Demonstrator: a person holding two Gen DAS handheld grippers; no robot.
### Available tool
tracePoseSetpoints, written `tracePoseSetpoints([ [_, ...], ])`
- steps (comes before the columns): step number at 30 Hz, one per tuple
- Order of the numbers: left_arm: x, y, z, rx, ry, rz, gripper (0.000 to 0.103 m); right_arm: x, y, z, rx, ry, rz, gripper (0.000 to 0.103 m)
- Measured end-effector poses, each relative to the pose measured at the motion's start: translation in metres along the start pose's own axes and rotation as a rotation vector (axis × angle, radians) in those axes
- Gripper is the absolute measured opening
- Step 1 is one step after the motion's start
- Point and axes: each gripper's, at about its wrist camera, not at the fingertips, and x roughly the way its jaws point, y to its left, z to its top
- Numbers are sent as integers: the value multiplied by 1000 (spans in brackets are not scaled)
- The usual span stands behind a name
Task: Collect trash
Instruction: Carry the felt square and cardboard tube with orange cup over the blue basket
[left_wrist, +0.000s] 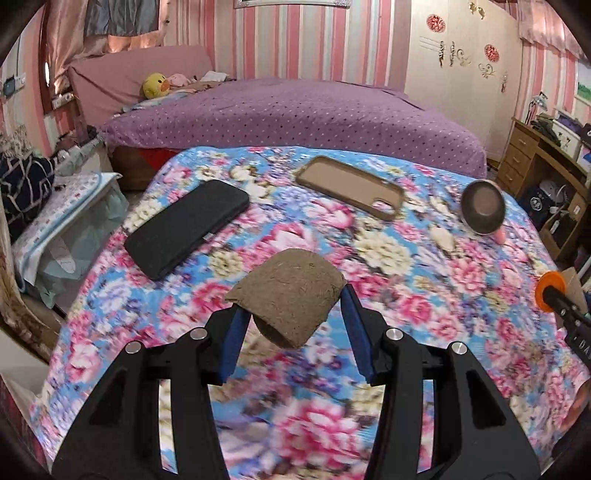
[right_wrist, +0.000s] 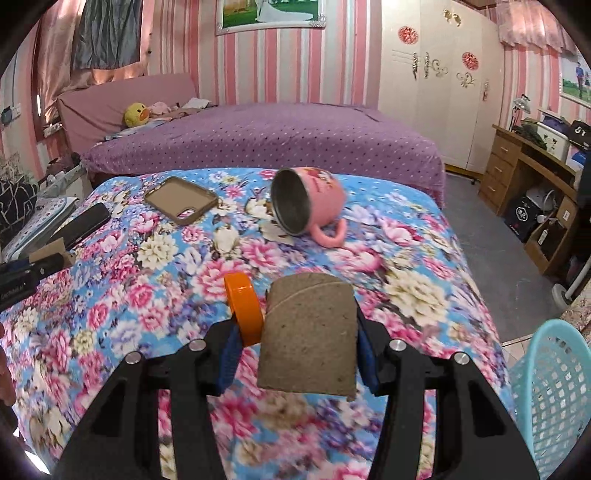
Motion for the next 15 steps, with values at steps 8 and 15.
tracePoseSetpoints([
  [8,-8,-20,-14,15,-6,47,48,-8,-16,-15,33,-7,53,52],
  [15,-16,-48,-18,42,-18,58,48,-18,-27,-15,30,-27,74,52],
])
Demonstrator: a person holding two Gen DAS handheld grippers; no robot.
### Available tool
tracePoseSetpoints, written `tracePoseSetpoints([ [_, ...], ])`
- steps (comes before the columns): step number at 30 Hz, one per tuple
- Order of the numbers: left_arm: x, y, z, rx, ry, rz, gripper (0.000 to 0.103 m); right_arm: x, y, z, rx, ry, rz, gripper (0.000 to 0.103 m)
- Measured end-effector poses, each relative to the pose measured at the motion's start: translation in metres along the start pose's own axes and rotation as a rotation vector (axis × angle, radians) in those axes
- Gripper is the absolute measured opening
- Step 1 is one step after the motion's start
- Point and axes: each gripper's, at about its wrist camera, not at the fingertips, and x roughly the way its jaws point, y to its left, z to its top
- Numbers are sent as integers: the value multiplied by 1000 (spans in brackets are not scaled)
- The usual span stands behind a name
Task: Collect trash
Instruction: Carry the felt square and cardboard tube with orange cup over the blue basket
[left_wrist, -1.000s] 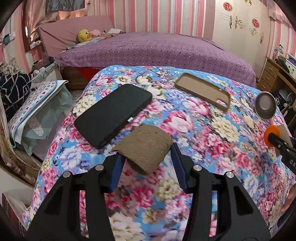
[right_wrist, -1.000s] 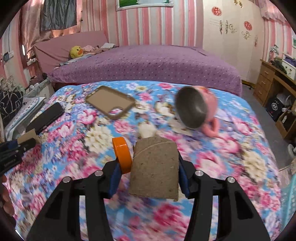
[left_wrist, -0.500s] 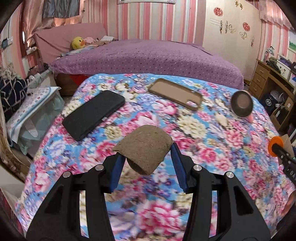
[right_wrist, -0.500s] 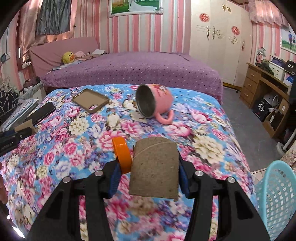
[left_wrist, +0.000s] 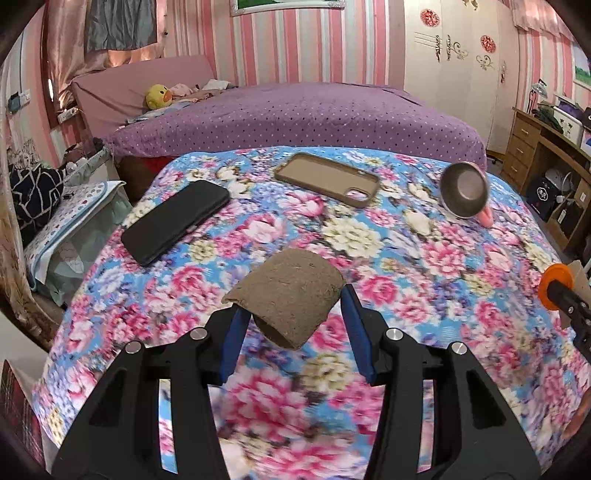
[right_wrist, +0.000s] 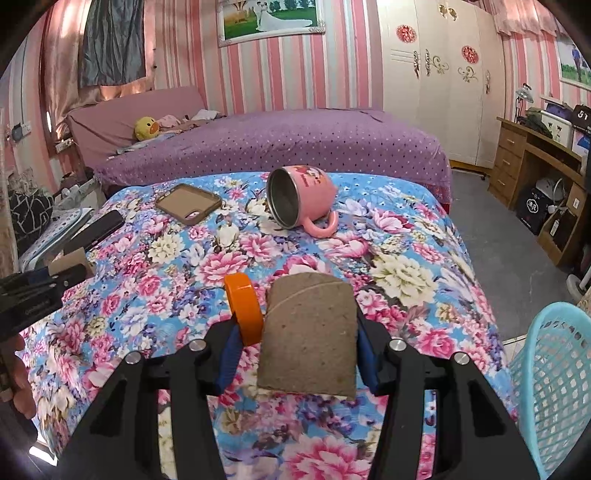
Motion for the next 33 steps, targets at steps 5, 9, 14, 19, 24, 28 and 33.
tracePoseSetpoints([
  [5,-14,-31,0,12,-32,-15,48,-8,-17,1,6,-14,-11,52],
  [9,-25,-59,-4,20,-52,-32,48,-18,-39,1,13,-24,-29,52],
  [14,-36,-100,-8,59,-75,-55,48,-35,-73,-4,10,-39,-72,52],
  [19,-52,-146,-12,95,-98,-101,48,-56,-117,-11,19,-57,-145,52],
  [24,-66,-196,-17,135,-120,-168,48,-81,-176,-24,71,-69,-223,52],
  [28,-75,-247,-24,182,-125,-239,48,-94,-220,-36,112,-59,-277,52],
  [33,-80,-306,-38,251,-128,-306,48,-108,-277,-52,189,-53,-337,52],
])
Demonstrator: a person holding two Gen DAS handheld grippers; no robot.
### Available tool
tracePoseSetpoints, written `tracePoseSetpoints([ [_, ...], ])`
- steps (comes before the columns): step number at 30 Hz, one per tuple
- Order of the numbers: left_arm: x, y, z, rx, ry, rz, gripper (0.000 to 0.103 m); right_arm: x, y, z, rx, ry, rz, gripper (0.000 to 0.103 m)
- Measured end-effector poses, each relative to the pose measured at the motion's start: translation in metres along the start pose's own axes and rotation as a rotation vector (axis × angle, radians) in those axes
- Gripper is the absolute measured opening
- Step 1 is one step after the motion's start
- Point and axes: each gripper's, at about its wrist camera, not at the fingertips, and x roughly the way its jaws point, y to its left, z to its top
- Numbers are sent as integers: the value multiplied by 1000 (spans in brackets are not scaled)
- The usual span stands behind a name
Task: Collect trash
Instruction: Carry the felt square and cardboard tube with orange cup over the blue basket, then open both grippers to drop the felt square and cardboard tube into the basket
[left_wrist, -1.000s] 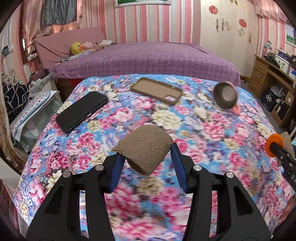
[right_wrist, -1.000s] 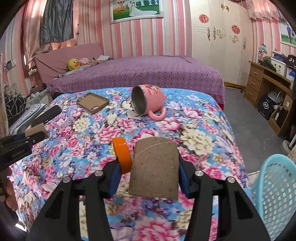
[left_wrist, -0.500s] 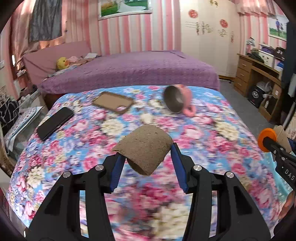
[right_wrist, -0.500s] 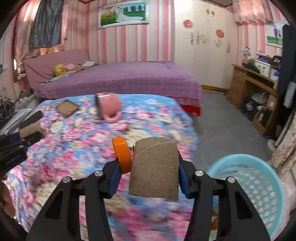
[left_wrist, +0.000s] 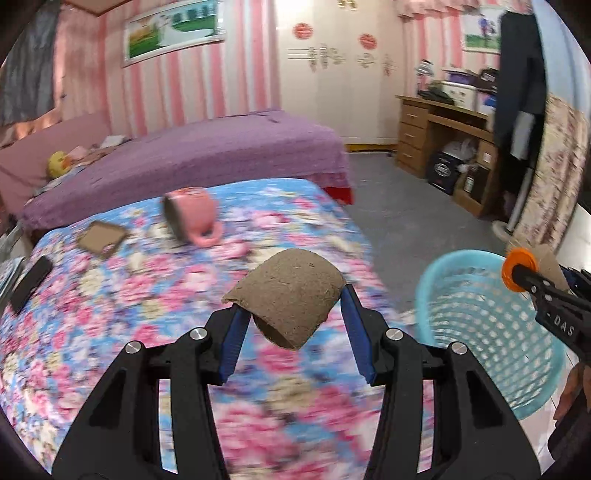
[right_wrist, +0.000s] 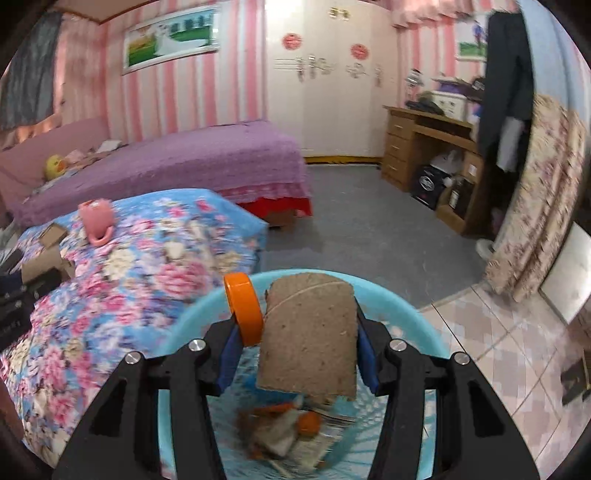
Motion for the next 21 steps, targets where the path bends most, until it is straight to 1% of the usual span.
tracePoseSetpoints([
  [2,9,-24,-1,4,11,-45,49,5,-20,-3,22,11,-31,52],
  [4,18,-46,-2,9,30,-86,49,8,-29,-5,31,20,-45,52],
  [8,31,-85,-6,37,50,-136,48,11,-45,-10,23,30,-81,52],
  [12,33,-111,-4,65,41,-169,49,10,-57,-13,42,30,-89,52],
  [14,33,-118,-3,72,40,-180,51,11,-62,-15,58,36,-88,52],
  [17,36,-121,-1,80,50,-196,62,14,-67,-17,75,45,-87,52],
  [18,36,-120,-1,79,49,-198,75,14,-65,-17,72,46,-89,52],
  [19,35,-117,0,75,41,-198,82,14,-65,-17,70,44,-89,52],
  [21,35,-109,1,61,25,-188,87,12,-64,-17,63,36,-92,52],
])
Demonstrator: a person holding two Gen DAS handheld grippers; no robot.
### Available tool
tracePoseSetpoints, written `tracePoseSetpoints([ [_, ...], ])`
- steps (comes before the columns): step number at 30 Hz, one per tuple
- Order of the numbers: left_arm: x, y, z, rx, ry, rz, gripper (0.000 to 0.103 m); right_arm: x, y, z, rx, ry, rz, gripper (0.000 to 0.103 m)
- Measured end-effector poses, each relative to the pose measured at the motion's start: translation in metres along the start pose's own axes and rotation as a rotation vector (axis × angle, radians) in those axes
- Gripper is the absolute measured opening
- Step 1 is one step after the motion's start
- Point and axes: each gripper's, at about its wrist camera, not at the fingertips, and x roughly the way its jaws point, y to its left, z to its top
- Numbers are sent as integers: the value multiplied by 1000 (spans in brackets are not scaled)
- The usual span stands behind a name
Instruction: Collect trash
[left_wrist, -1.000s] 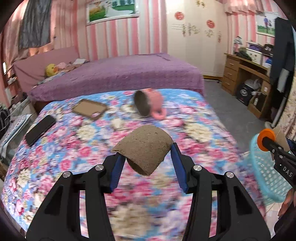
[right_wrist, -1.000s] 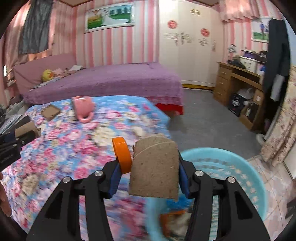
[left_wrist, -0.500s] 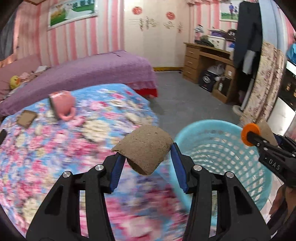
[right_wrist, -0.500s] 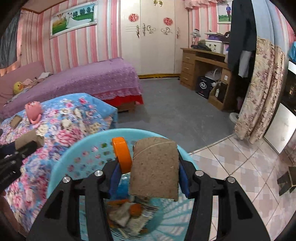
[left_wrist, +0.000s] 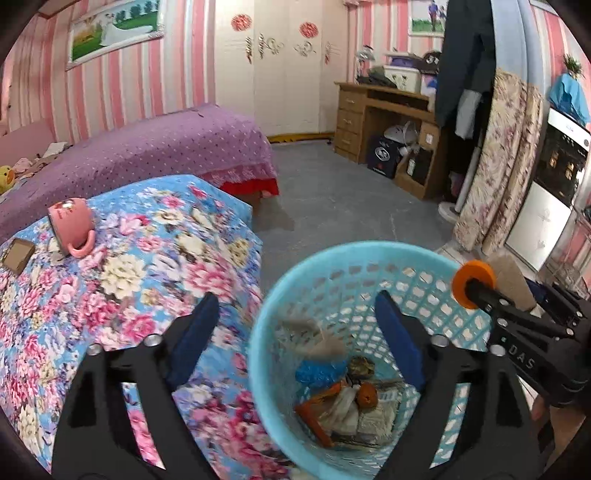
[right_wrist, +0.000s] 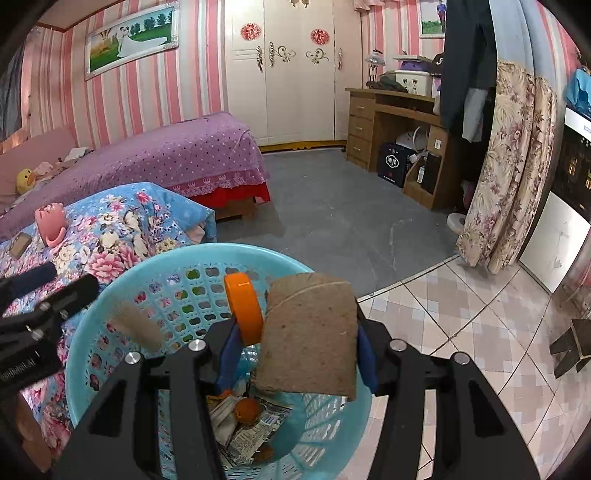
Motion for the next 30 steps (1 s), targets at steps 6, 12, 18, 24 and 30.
tracePoseSetpoints([
  [6,-3,24,-3,8,7,30,92,-2,3,-2,3,-18,-6,52],
  [12,-15,50,-5,-10,-6,77,94,3,12,-4,-8,0,9,56],
  [18,-41,80,-5,-33,-34,119,96,-12,18,-3,14,-48,-22,95],
  [24,-75,111,-11,-54,-52,162,98,-32,23,1,50,-85,-46,99],
  [30,-121,146,-25,-63,-77,205,98,-64,51,11,26,-123,-28,99],
])
